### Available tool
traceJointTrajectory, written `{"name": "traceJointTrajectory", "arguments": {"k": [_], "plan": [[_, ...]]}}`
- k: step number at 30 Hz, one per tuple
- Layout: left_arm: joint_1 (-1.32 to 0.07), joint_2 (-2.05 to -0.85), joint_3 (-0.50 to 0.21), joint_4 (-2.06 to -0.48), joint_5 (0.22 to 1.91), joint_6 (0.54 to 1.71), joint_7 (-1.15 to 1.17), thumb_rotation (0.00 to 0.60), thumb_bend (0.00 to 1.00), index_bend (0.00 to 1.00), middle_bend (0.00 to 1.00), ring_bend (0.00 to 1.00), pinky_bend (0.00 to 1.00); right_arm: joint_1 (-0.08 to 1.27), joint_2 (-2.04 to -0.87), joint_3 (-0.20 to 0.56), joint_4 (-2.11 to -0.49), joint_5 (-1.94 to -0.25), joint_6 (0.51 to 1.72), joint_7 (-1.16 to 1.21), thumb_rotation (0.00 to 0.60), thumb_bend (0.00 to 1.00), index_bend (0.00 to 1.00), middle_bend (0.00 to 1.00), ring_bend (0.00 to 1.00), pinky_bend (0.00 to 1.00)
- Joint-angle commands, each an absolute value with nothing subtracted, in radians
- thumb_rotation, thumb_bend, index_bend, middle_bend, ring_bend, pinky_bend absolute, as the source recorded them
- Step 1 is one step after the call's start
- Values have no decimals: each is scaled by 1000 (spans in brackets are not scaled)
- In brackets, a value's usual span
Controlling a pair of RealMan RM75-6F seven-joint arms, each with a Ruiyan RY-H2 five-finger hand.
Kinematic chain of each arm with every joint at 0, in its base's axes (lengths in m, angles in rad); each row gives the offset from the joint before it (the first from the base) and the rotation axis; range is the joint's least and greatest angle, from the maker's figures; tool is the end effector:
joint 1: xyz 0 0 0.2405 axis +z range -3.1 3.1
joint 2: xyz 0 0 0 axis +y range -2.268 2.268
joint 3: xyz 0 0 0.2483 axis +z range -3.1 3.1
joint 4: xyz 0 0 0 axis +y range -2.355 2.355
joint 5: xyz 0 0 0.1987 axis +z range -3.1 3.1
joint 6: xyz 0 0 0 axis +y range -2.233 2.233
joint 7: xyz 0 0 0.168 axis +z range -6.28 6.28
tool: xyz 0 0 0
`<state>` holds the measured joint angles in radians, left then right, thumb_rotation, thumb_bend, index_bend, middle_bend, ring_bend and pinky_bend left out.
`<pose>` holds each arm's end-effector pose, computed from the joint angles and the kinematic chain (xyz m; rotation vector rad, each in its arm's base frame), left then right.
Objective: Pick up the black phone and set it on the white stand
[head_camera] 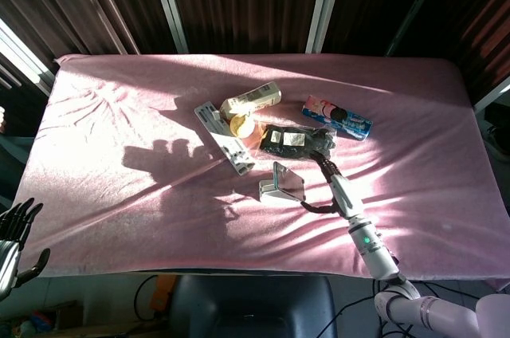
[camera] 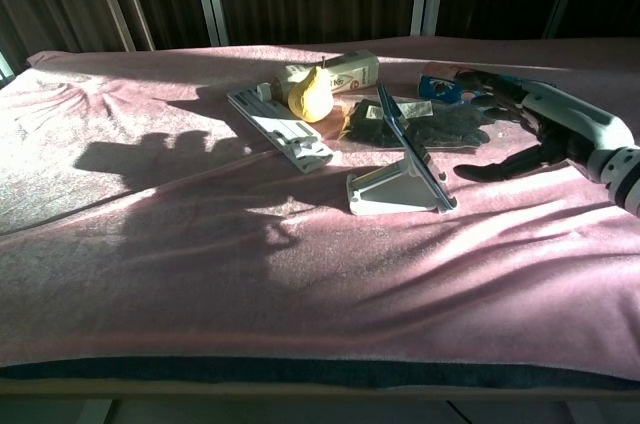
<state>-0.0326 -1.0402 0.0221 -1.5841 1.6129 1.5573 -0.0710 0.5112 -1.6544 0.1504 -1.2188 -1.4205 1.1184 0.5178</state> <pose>-0.3038 0.1733 0.1848 -1.4608 -0.8695 -0.8959 -0.2092 -0.3292 -0.0115 1.4549 -1.4981 1.3987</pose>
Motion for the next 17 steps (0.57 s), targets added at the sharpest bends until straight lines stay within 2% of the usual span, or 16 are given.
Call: {"name": "traceJointTrajectory", "arguments": {"k": [1, 3, 5, 7, 10, 17], "plan": [[-31, -1040, 22, -1584, 1614, 1560, -71, 600, 369, 0, 0, 2, 123, 413, -1449, 74, -1435, -1440, 1202, 286, 600, 323, 0, 25, 0, 0], [-31, -1040, 22, -1583, 1614, 1562, -70, 600, 368, 0, 0, 2, 123, 368, -1355, 37, -1520, -1431, 1232, 156, 600, 323, 0, 17, 0, 0], [-30, -1042, 20, -1582, 1613, 1564, -69, 600, 368, 0, 0, 2, 123, 302, -1289, 10, -1577, -1413, 1313, 9, 600, 323, 0, 15, 0, 0], [-29, -1044, 18, -1583, 1607, 1563, -61, 600, 369, 0, 0, 2, 123, 229, -1281, 3, -1585, -1389, 1420, -93, 600, 323, 0, 8, 0, 0], [-30, -1046, 19, -1586, 1606, 1559, -50, 600, 369, 0, 0, 2, 123, 157, -1300, 5, -1568, -1359, 1520, -174, 600, 323, 0, 0, 0, 0], [-28, -1054, 20, -1589, 1614, 1567, -36, 600, 369, 0, 0, 2, 122, 135, -1293, 2, -1595, -1425, 1568, -252, 600, 323, 0, 0, 0, 0]]}}
